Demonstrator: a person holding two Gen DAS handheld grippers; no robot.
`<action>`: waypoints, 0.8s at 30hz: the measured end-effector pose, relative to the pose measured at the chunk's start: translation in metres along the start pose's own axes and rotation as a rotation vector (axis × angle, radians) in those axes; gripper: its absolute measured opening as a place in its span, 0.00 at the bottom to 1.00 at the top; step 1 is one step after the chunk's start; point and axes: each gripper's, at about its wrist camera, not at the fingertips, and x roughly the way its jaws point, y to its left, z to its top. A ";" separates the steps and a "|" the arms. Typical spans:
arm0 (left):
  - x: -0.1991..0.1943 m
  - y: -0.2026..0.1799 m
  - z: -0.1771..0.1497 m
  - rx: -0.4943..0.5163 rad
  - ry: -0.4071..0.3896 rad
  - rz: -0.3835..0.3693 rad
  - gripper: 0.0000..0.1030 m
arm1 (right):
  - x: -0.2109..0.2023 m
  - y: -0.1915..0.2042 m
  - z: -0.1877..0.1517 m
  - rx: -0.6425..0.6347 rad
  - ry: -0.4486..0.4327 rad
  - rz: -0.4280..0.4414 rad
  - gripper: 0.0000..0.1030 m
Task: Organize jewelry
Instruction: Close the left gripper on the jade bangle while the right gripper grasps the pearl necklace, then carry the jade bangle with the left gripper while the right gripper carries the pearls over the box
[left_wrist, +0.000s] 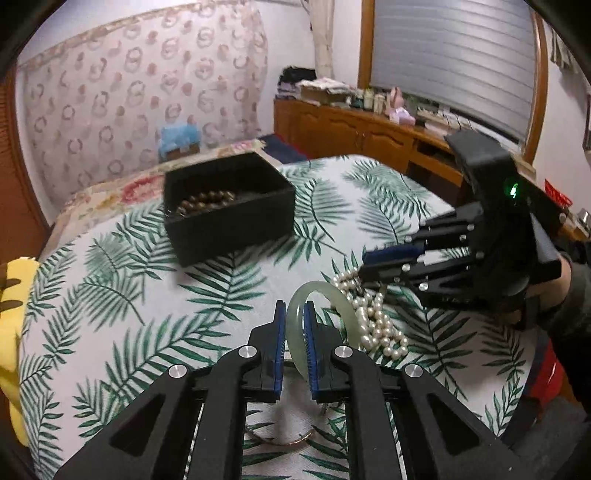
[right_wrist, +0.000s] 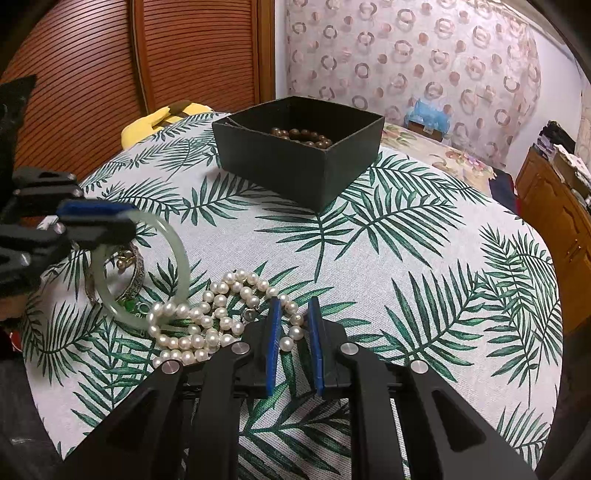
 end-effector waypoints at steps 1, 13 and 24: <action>-0.002 0.002 0.000 -0.006 -0.009 0.004 0.08 | 0.000 0.000 0.000 -0.003 0.000 -0.011 0.09; -0.033 0.023 0.005 -0.093 -0.130 0.036 0.08 | -0.030 -0.001 0.025 -0.013 -0.095 -0.083 0.08; -0.047 0.036 0.015 -0.116 -0.169 0.061 0.08 | -0.074 0.016 0.062 -0.081 -0.181 -0.141 0.08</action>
